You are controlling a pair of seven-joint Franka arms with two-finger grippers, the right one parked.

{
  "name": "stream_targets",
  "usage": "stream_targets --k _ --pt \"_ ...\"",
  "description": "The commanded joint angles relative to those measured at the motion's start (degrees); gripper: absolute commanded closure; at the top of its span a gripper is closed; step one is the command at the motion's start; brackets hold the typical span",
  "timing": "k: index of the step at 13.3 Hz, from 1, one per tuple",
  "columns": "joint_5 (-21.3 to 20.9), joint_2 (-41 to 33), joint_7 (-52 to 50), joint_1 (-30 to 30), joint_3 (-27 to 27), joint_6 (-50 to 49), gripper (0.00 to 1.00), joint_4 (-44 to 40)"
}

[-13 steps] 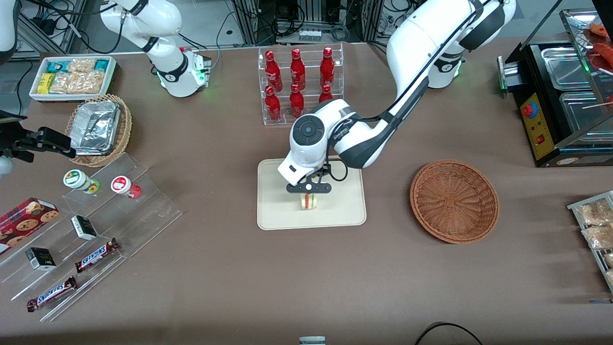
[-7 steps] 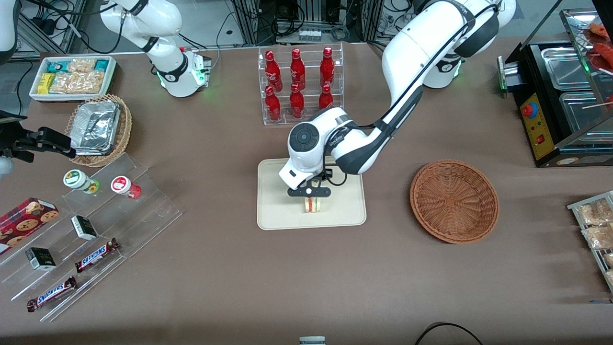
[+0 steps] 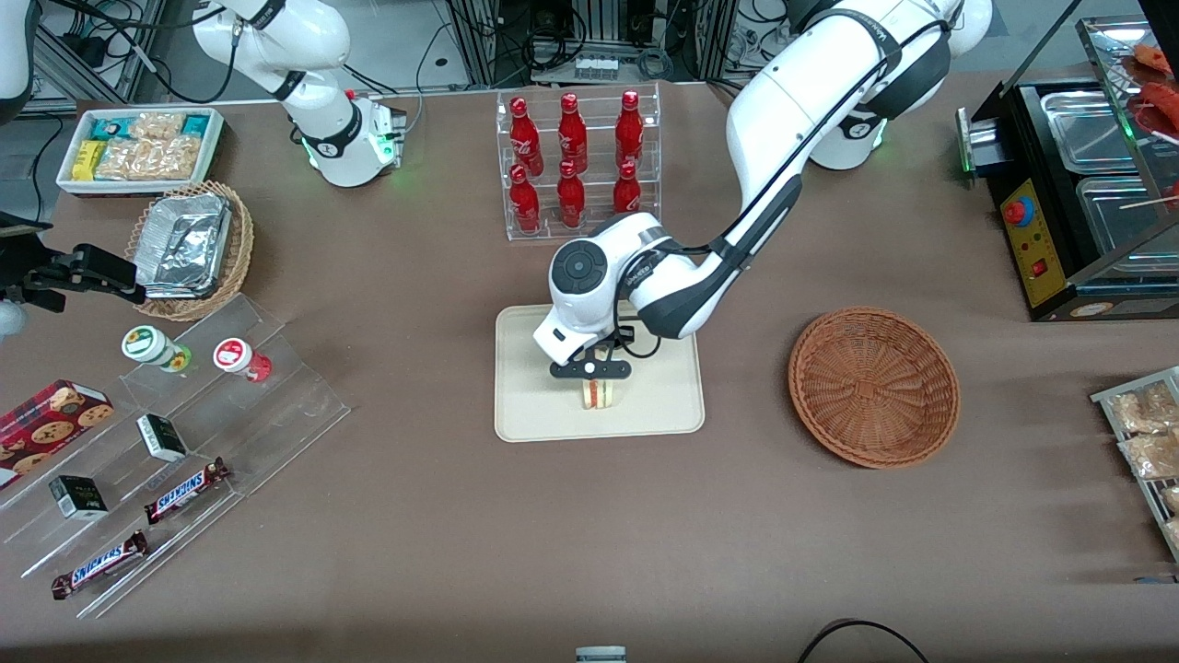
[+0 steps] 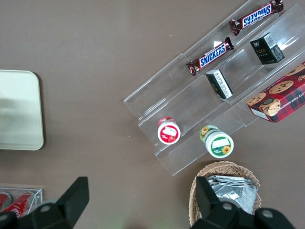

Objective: Place sandwich from basket to tray
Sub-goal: 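Lower the sandwich onto the tray and open the left gripper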

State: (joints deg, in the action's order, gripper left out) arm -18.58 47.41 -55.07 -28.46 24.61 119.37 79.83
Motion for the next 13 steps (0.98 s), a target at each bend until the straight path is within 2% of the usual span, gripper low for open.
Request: stream_targets --k 1,6,11,13 --pt "-1.5 1.3 -1.8 -1.2 -0.6 -0.3 0.00 -2.3" --pt "-1.3 -1.1 -1.4 -0.7 -0.6 -1.6 0.00 -3.3" --pt "-0.6 -5.9 -0.4 -0.4 -0.3 -11.8 0.00 -8.7" --pt "-0.5 -8.1 3.2 -0.1 -0.4 -15.5 0.00 -9.9"
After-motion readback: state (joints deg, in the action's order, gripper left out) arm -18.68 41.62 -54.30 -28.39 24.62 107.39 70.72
